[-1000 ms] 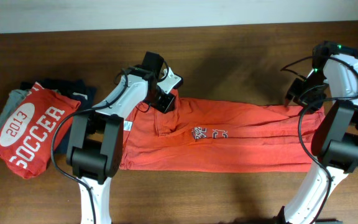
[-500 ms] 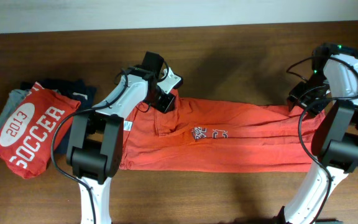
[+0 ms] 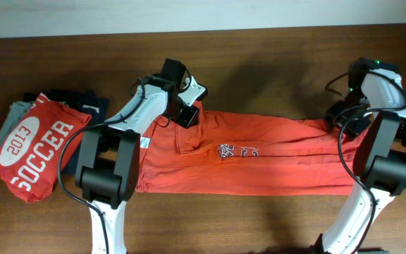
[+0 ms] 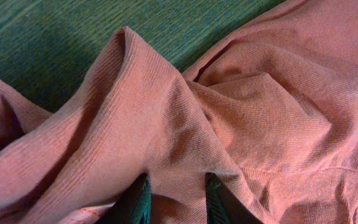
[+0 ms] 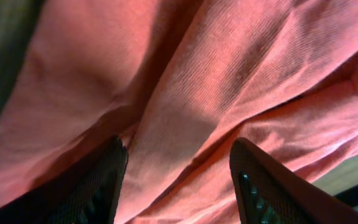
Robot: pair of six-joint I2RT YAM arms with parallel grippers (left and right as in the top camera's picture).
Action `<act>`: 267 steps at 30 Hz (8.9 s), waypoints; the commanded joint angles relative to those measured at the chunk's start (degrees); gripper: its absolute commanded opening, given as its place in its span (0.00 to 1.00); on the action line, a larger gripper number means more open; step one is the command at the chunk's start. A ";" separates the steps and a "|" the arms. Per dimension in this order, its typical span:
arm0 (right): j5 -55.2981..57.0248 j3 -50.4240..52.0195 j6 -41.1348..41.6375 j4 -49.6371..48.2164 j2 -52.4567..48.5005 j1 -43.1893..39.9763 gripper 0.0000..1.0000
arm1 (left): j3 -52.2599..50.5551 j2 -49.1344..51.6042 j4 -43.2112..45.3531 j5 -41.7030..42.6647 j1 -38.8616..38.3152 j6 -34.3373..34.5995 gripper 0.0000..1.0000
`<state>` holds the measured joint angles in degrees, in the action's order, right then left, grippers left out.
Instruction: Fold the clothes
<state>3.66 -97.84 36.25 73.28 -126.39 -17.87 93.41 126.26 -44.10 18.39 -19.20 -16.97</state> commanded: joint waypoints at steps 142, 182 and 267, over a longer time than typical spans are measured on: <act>-51.39 3.32 -52.00 -6.80 26.82 -1.60 0.53 | 1.40 -2.54 1.70 -5.92 3.96 -5.55 0.47; -49.68 3.32 -50.07 -6.64 26.82 -1.64 0.52 | 27.58 -2.95 -52.63 -9.42 6.67 2.01 0.00; -47.93 3.32 -50.10 -6.05 26.82 -1.64 0.52 | -2.58 -7.65 -16.94 -26.69 -17.94 2.12 0.38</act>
<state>-44.38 -94.28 -13.69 67.20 -100.44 -19.77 92.18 119.87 -61.73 -10.17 -36.82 -15.79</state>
